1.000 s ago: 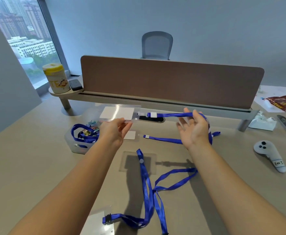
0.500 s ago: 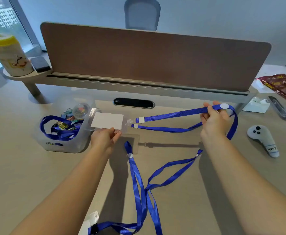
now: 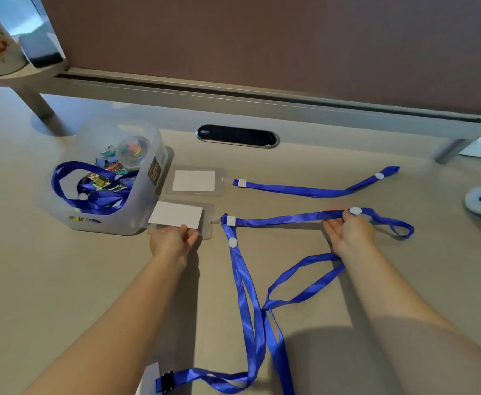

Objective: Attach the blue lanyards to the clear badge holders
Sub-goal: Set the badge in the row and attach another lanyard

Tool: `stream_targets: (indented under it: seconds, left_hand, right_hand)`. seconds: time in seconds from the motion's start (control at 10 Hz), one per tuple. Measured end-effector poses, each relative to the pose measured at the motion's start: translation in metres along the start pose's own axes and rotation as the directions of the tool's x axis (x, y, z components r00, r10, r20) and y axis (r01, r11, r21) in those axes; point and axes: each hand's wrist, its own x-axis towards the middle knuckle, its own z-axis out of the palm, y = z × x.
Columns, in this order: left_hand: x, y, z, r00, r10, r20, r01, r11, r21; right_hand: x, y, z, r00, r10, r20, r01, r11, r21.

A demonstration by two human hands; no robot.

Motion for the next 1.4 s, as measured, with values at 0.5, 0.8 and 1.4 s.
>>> stream_targets:
  seconds: [0.5, 0.8, 1.4]
  left_hand:
    - [-0.002, -0.003, -0.029, 0.969, 0.131, 0.208, -0.238, 0.713, 0.660]
    - [-0.055, -0.030, -0.094, 0.842, -0.059, 0.537, -0.529, 0.109, 0.842]
    - [-0.091, -0.019, -0.109, 0.770, -0.054, 0.636, -0.622, -0.281, 0.730]
  right_hand:
    - [-0.030, 0.017, -0.006, 0.991, -0.078, 0.113, 0.135, 0.676, -0.725]
    - [-0.095, 0.057, -0.024, 0.836, 0.025, 0.548, 0.530, 0.220, -0.819]
    - [-0.125, 0.051, -0.051, 0.804, -0.038, 0.594, 0.588, 0.206, -0.782]
